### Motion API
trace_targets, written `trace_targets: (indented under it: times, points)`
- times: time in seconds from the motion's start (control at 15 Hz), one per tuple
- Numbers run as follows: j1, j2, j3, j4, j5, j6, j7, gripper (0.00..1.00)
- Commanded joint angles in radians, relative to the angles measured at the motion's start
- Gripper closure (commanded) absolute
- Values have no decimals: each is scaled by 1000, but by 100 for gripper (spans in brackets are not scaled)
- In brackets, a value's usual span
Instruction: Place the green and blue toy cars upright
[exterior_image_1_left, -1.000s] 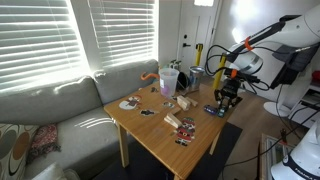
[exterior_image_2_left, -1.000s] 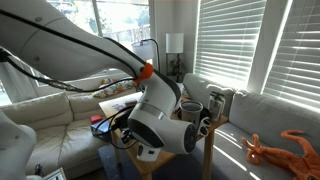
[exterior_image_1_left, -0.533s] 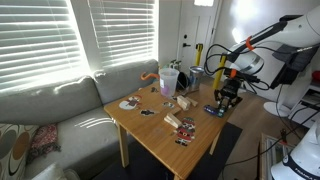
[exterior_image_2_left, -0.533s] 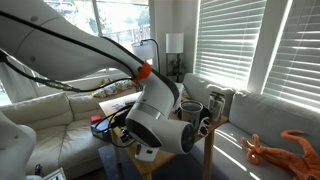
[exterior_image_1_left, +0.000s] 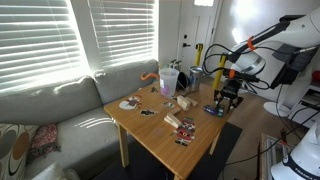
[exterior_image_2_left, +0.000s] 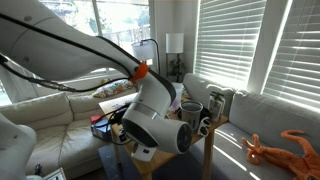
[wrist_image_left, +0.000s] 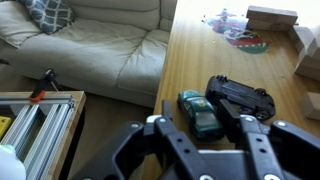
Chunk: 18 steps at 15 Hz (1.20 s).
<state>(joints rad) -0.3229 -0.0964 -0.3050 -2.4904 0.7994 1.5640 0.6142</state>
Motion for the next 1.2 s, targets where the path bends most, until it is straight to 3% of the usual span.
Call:
trace_targets:
  times: [0.0, 0.2, 0.53, 0.8, 0.93, 1.0, 1.13]
  points:
    - [-7, -66, 9, -38, 2, 34, 61, 16]
    - [-12, -97, 10, -45, -9, 36, 82, 1]
    - [-18, -187, 27, -35, -114, 41, 90, 0]
    - [0, -239, 83, 19, -265, 38, 88, 0]
    - [36, -251, 104, 48, -230, 6, 6, 0]
    - [5, -221, 87, 29, -228, 21, 40, 0]
    - [28, -237, 110, 45, -228, 20, 28, 0]
